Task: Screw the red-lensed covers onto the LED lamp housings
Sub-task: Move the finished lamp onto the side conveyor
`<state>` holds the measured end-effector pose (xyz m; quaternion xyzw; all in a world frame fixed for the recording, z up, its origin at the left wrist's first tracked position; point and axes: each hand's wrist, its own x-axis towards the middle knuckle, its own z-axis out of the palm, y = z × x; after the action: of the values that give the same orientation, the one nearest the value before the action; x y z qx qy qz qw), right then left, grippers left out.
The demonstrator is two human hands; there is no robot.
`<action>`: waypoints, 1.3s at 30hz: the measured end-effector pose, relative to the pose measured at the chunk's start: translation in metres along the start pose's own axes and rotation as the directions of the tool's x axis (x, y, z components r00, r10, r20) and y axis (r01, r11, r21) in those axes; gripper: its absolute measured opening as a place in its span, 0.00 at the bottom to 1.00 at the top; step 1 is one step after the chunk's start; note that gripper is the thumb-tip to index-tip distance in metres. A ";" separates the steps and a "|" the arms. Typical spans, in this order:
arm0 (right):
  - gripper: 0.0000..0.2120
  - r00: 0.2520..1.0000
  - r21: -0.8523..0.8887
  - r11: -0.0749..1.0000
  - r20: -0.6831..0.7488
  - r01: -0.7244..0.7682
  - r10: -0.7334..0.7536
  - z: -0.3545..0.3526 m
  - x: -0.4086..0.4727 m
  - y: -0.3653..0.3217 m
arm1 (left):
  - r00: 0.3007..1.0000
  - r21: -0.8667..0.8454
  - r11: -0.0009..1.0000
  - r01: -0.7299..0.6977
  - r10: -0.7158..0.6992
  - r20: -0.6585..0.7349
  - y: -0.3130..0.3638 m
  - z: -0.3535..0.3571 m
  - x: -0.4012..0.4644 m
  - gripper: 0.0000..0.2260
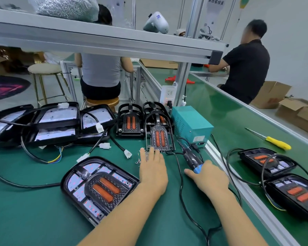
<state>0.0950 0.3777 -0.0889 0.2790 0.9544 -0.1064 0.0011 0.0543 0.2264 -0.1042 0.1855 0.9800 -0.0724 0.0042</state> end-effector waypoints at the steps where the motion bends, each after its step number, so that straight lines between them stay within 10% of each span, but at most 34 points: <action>1: 0.30 1.000 -0.055 0.998 -0.016 -0.001 0.000 0.000 0.000 -0.001 | 0.999 -0.048 0.999 -0.003 0.002 -0.034 0.004 -0.003 -0.003 0.31; 11: 0.37 0.995 -0.158 0.987 -0.086 0.038 -0.052 0.001 -0.012 -0.003 | 0.983 -0.131 0.981 -0.145 0.127 -0.136 -0.002 -0.030 -0.065 0.22; 17: 0.23 0.922 0.238 0.905 -0.251 0.353 -0.294 -0.019 -0.025 -0.060 | 0.849 -0.447 0.877 -0.176 -0.094 -0.520 -0.062 -0.046 -0.093 0.14; 26: 0.13 0.738 0.200 0.744 0.119 0.637 -0.664 -0.003 -0.032 -0.135 | 0.746 -0.883 0.414 0.224 -0.656 -0.118 -0.154 -0.011 -0.138 0.08; 34: 0.24 0.588 0.551 0.735 0.462 0.396 -0.664 0.007 -0.055 -0.141 | 0.745 -0.924 -0.300 0.239 -0.554 0.373 -0.157 0.015 -0.155 0.31; 39: 0.21 0.566 0.671 0.726 0.543 0.152 -0.620 0.017 -0.058 -0.136 | 0.769 -0.926 -0.344 0.156 -0.546 0.332 -0.148 0.020 -0.150 0.25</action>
<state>0.0705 0.2318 -0.0741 -0.0298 0.8312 -0.4784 0.2815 0.1396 0.0327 -0.0979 -0.1985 0.6606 0.7240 -0.0064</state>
